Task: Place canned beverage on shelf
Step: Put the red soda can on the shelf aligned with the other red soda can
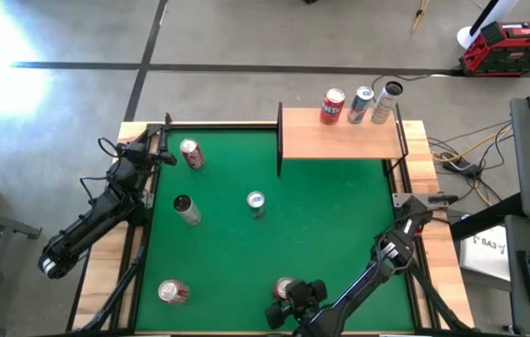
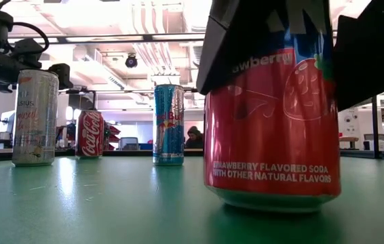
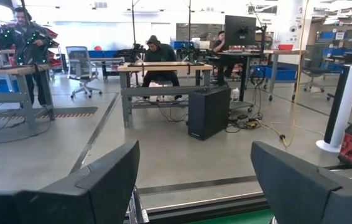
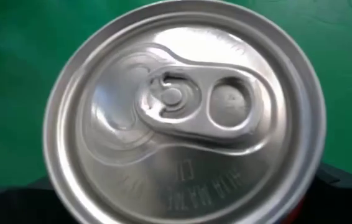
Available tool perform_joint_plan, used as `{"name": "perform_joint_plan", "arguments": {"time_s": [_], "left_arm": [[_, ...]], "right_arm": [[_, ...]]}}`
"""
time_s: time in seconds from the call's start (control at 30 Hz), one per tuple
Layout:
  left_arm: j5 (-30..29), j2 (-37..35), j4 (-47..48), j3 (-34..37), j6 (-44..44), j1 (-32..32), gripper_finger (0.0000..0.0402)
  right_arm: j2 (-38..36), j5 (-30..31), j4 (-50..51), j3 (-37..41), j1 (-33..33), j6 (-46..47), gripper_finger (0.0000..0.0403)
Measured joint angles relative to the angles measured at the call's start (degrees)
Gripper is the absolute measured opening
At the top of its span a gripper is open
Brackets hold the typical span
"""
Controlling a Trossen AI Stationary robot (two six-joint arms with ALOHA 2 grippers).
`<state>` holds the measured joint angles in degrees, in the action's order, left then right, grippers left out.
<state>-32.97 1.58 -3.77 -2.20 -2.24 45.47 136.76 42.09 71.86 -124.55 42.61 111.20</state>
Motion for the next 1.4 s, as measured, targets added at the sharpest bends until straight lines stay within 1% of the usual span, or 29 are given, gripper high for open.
{"name": "perform_joint_plan", "arguments": {"time_s": [0.07,0.17,0.33,0.47,0.5,0.6,0.73,0.8,0.9,1.03,1.17,1.27,1.4], "left_arm": [[0.0,0.0,0.01,0.02,0.0,0.0,0.0293],[0.0,0.0,0.0,0.02,0.0,-0.02,0.0293],[0.0,0.0,0.0,0.01,-0.01,-0.01,0.0293],[0.0,0.0,0.01,0.02,-0.01,-0.02,0.0293],[0.0,0.0,0.0,0.0,-0.02,-0.02,0.0293],[0.0,0.0,0.0,0.02,0.0,-0.02,0.0293],[0.0,0.01,0.01,0.01,-0.02,0.0,0.0293],[0.02,0.04,0.09,0.0,0.0,-0.02,0.0293],[0.02,0.15,0.04,0.01,-0.02,-0.02,0.0293],[0.0,0.2,0.03,0.02,0.0,-0.02,0.0293],[0.0,0.2,0.02,0.01,-0.02,-0.02,0.0293],[0.0,0.2,0.01,0.02,-0.01,-0.02,0.0293],[0.01,0.2,0.01,0.01,0.0,-0.01,0.0293]], "right_arm": [[-0.05,0.33,0.48,0.0,-0.15,1.02,0.0303],[-0.41,2.36,3.07,0.07,-0.49,3.39,0.0303],[-4.01,5.65,11.13,0.05,-2.04,6.04,0.0303],[-6.56,5.92,18.4,0.07,-4.66,7.76,0.0303],[-7.14,5.92,18.43,0.23,-5.59,7.36,0.0303],[-11.04,5.38,17.69,1.38,-8.85,2.12,0.0303],[-16.51,5.88,18.04,1.99,-14.79,-4.0,0.0303],[-18.42,4.82,18.29,2.86,-17.74,-6.37,0.0303],[-21.47,2.23,17.99,5.43,-21.68,-8.33,0.0303],[-26.63,1.78,18.27,10.82,-25.78,-7.78,0.0303],[-31.85,1.77,18.25,16.91,-28.02,-7.75,0.0303],[-35.92,2.9,18.03,21.25,-29.28,-7.72,0.0303],[-40.84,6.36,17.99,26.13,-31.09,-7.74,0.0303]]}}
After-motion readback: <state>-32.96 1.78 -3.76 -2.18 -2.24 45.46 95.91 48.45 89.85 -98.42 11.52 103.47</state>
